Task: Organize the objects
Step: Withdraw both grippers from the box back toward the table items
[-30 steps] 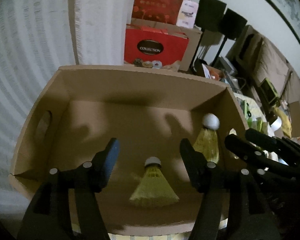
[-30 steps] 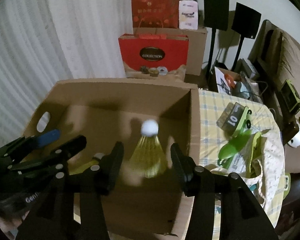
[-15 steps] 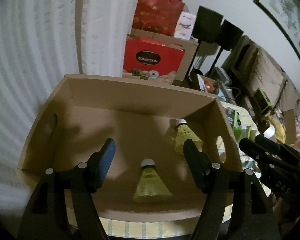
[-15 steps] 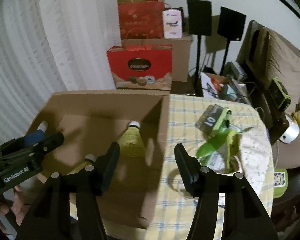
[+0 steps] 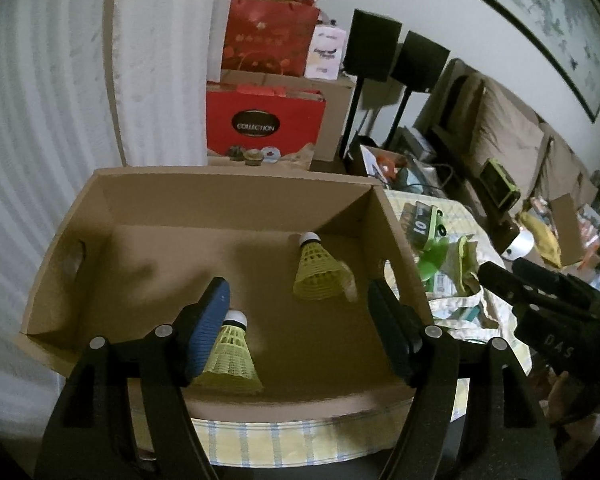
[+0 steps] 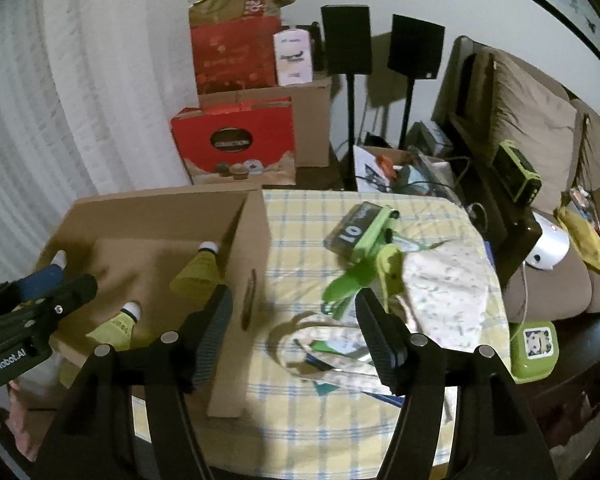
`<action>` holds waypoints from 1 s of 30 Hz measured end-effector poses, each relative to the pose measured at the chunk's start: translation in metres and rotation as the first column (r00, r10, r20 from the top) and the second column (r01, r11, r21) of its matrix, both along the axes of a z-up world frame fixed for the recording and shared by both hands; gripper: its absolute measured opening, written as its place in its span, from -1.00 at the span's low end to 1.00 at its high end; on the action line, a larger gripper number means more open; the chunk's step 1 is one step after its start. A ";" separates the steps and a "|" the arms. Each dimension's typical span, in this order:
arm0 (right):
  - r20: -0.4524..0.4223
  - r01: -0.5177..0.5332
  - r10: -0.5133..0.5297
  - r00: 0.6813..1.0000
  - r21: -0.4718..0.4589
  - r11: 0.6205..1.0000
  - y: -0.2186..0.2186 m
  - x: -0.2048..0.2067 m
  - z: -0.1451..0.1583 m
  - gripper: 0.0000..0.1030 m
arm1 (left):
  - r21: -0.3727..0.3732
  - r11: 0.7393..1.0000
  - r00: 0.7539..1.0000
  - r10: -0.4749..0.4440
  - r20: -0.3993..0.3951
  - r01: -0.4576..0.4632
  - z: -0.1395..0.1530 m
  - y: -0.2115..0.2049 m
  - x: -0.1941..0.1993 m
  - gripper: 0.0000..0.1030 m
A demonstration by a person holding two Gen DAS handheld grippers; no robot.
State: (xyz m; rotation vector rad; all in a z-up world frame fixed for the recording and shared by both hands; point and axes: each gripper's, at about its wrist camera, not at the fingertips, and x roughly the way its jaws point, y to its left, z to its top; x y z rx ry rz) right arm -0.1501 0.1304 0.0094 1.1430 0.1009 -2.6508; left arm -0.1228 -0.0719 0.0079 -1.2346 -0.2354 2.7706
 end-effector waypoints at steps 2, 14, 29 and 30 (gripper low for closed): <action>-0.003 0.003 -0.003 1.000 -0.001 1.000 0.005 0.002 0.001 0.29 | -0.005 1.000 1.000 0.005 0.000 -0.005 0.001 0.002 0.001 0.33; -0.021 0.051 -0.052 0.998 -0.024 0.998 0.035 0.008 0.006 0.64 | -0.035 0.999 0.998 0.036 -0.042 -0.038 0.008 0.005 0.015 0.83; -0.024 0.158 -0.158 0.987 0.002 0.987 0.097 0.008 0.003 0.69 | -0.002 1.000 0.998 -0.011 -0.059 0.010 0.016 0.030 0.027 0.99; -0.021 0.172 -0.172 0.985 -0.002 0.985 0.105 0.008 0.002 0.69 | 0.007 1.000 0.998 -0.023 -0.061 0.023 0.016 0.034 0.026 0.99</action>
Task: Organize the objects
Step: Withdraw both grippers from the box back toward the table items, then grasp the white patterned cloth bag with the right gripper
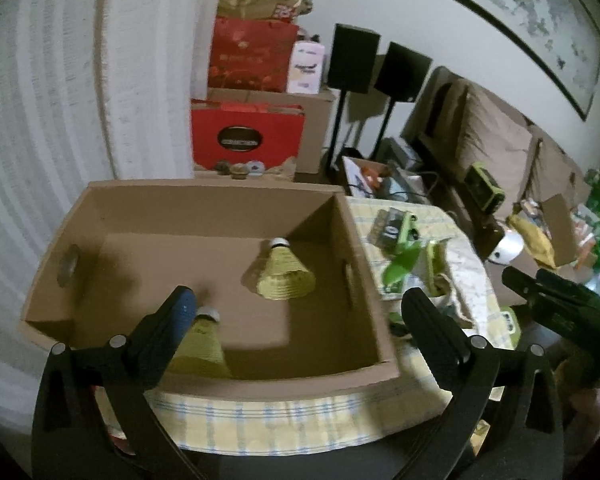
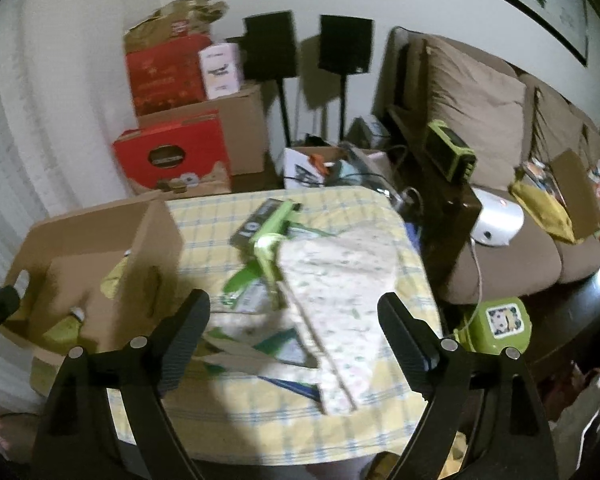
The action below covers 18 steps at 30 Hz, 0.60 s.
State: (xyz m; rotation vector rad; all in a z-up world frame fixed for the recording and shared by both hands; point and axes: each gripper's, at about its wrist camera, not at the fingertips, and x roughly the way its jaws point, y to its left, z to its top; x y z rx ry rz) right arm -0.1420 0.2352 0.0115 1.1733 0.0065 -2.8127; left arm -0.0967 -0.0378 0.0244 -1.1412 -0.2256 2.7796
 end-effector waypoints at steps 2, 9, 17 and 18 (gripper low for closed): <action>0.005 0.024 -0.024 1.000 -0.007 1.000 0.014 -0.001 -0.002 0.69 | 0.011 1.000 1.000 -0.028 0.001 0.028 0.000 0.008 -0.001 0.99; 0.033 0.089 -0.089 0.996 -0.030 0.996 0.055 -0.003 -0.015 0.69 | 0.009 0.990 0.989 -0.141 0.034 0.141 -0.008 0.052 -0.003 0.99; 0.077 0.117 -0.115 0.990 -0.024 0.993 0.078 -0.008 -0.045 0.69 | -0.021 0.972 0.971 -0.233 0.048 0.234 -0.020 0.107 -0.002 0.99; 0.076 0.120 -0.119 0.990 -0.013 0.993 0.079 -0.008 -0.048 0.69 | -0.026 0.972 0.971 -0.233 0.047 0.235 -0.021 0.111 -0.003 0.99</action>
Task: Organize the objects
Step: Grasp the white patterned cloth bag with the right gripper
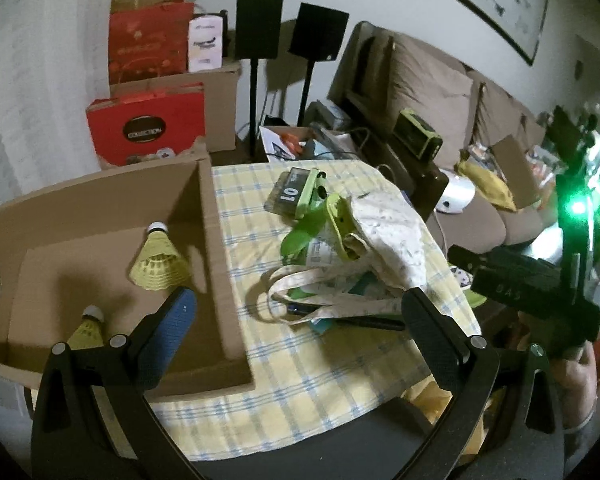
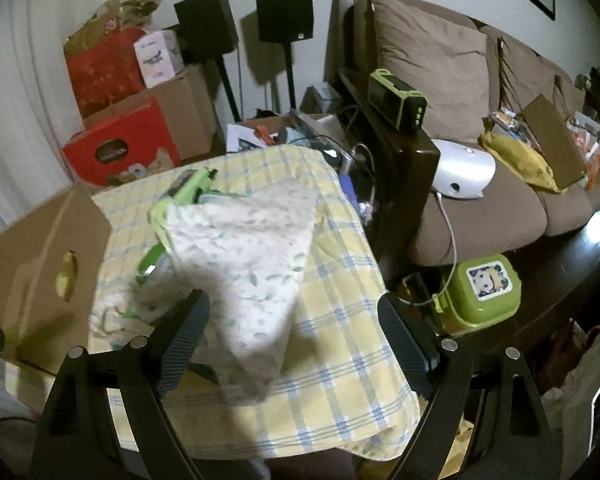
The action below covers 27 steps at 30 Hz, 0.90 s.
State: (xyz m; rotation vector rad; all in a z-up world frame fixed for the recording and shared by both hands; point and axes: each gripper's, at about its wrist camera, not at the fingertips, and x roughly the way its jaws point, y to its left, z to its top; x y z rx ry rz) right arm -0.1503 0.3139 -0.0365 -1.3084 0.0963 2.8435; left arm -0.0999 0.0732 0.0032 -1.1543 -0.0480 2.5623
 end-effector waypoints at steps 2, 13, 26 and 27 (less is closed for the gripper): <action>0.003 -0.005 0.005 1.000 0.011 1.000 0.000 -0.002 -0.007 0.69 | 0.012 1.000 1.000 -0.001 0.001 0.001 -0.003 0.006 -0.002 0.99; 0.049 -0.066 0.070 0.996 -0.073 0.995 -0.006 -0.017 -0.041 0.67 | 0.067 0.998 0.997 -0.024 0.071 0.019 -0.026 0.026 -0.024 0.99; 0.125 -0.085 0.089 0.988 -0.038 0.996 -0.019 -0.031 -0.067 -0.44 | 0.096 0.995 0.994 -0.033 0.107 0.023 -0.038 0.030 -0.026 0.99; 0.120 -0.087 0.090 0.989 -0.035 0.996 -0.019 -0.031 -0.065 -0.58 | 0.098 0.995 0.994 -0.034 0.107 0.024 -0.038 0.030 -0.026 0.99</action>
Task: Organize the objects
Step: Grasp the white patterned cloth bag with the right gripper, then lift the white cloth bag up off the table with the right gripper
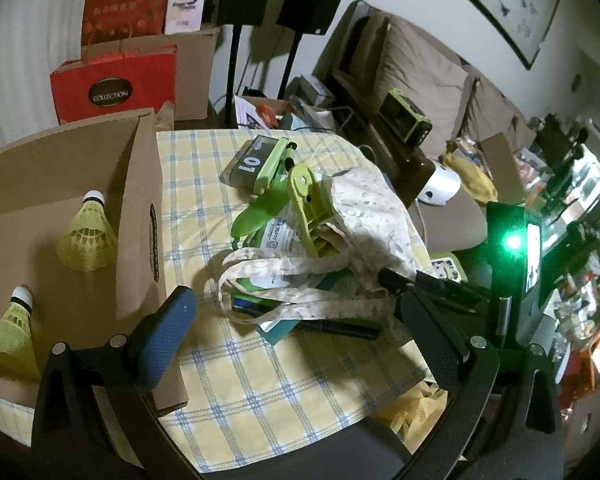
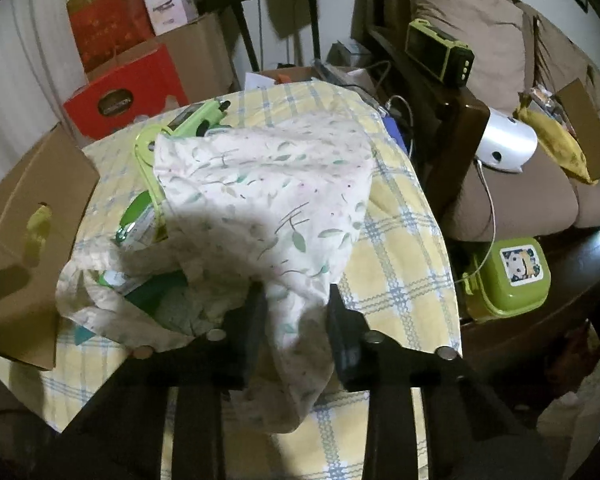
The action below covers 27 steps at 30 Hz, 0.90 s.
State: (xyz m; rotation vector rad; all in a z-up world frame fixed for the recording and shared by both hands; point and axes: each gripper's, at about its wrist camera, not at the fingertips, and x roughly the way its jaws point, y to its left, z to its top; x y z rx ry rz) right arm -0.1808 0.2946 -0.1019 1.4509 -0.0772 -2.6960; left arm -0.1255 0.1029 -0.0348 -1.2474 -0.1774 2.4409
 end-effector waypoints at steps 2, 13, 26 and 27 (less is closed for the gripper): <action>-0.019 0.001 -0.001 1.000 0.003 1.000 0.001 0.003 0.006 -0.69 | 0.004 1.000 1.000 -0.003 0.001 0.003 0.001 0.000 0.001 0.99; -0.166 -0.009 0.003 0.986 -0.040 0.999 0.004 0.012 0.068 -0.82 | 0.034 0.999 1.000 -0.002 -0.015 0.003 0.013 -0.002 0.008 0.99; -0.326 0.010 -0.026 0.945 -0.050 0.999 0.013 0.041 0.150 -0.82 | 0.064 0.998 1.000 0.020 -0.023 -0.019 0.025 -0.016 0.013 0.99; -0.333 0.013 -0.030 0.943 -0.052 0.999 0.014 0.043 0.154 -0.82 | 0.067 0.998 1.000 0.020 -0.024 -0.019 0.026 -0.017 0.013 0.99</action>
